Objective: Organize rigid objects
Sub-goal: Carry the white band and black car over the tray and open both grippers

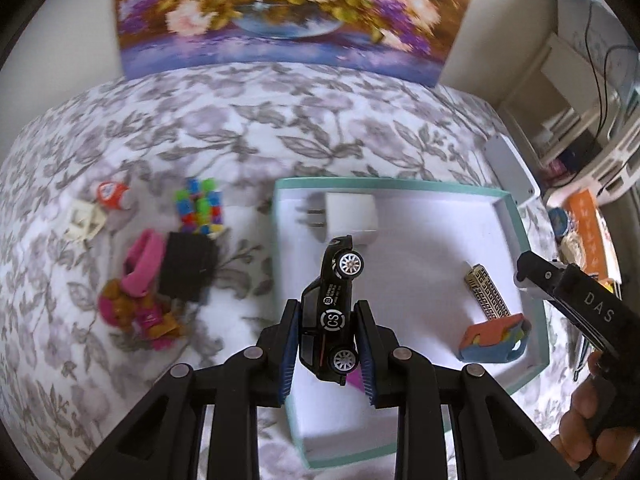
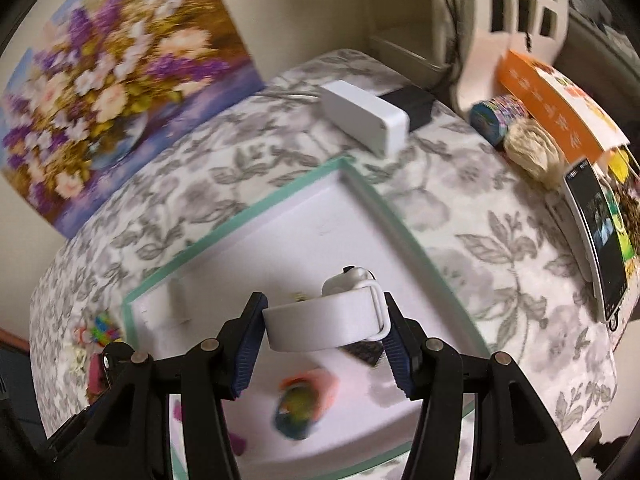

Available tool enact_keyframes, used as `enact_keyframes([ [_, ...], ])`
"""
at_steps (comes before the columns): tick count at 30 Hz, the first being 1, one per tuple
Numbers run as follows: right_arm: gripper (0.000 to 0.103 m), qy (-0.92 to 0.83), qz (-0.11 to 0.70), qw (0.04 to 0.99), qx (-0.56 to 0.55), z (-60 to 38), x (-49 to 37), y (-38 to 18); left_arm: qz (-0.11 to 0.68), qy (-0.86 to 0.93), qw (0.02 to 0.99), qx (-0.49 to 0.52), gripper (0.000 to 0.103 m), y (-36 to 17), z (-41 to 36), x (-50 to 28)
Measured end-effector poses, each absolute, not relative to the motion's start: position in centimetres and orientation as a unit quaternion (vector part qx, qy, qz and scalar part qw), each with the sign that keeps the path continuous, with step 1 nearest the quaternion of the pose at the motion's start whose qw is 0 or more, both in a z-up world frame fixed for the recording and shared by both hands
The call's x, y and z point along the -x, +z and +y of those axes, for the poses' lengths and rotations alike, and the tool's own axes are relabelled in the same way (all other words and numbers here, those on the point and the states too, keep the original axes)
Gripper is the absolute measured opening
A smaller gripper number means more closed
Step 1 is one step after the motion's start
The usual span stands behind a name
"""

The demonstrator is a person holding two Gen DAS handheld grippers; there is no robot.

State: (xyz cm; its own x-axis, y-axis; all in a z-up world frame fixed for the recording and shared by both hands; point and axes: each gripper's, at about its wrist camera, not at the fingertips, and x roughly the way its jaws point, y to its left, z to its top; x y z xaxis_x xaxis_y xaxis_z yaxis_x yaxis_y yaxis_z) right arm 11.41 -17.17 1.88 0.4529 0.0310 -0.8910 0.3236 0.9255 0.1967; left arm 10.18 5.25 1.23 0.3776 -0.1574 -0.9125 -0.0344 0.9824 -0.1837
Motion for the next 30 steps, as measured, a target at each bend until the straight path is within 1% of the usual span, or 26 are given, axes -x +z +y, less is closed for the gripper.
enact_keyframes([
  [12, 0.057, -0.105, 0.535, 0.822, -0.163, -19.1, -11.7, -0.8, 0.572, -0.048, 0.816, 0.06, 0.029, -2.2, 2.0, -12.3],
  [23, 0.058, -0.101, 0.543, 0.819, -0.157, -18.8, -11.7, -1.2, 0.583, -0.035, 0.81, 0.054, 0.029, -3.3, 1.9, -12.2],
  [26, 0.058, -0.103, 0.543, 0.82, -0.151, -18.8, -11.8, -1.1, 0.586, -0.031, 0.808, 0.054, 0.031, -3.4, 2.1, -12.2],
  [27, 0.059, -0.104, 0.543, 0.82, -0.148, -18.7, -11.9, -1.1, 0.587, -0.03, 0.807, 0.055, 0.031, -3.4, 2.1, -12.2],
  [28, 0.062, -0.103, 0.543, 0.821, -0.146, -18.7, -11.9, -1.0, 0.588, -0.03, 0.806, 0.056, 0.037, -3.4, 2.2, -12.2],
  [29, 0.066, -0.102, 0.541, 0.822, -0.144, -18.6, -11.9, -0.9, 0.588, -0.029, 0.806, 0.059, 0.046, -3.4, 2.2, -12.2],
  [30, 0.069, -0.101, 0.54, 0.823, -0.143, -18.5, -12.0, -0.9, 0.587, -0.029, 0.807, 0.061, 0.05, -3.3, 2.3, -12.2],
])
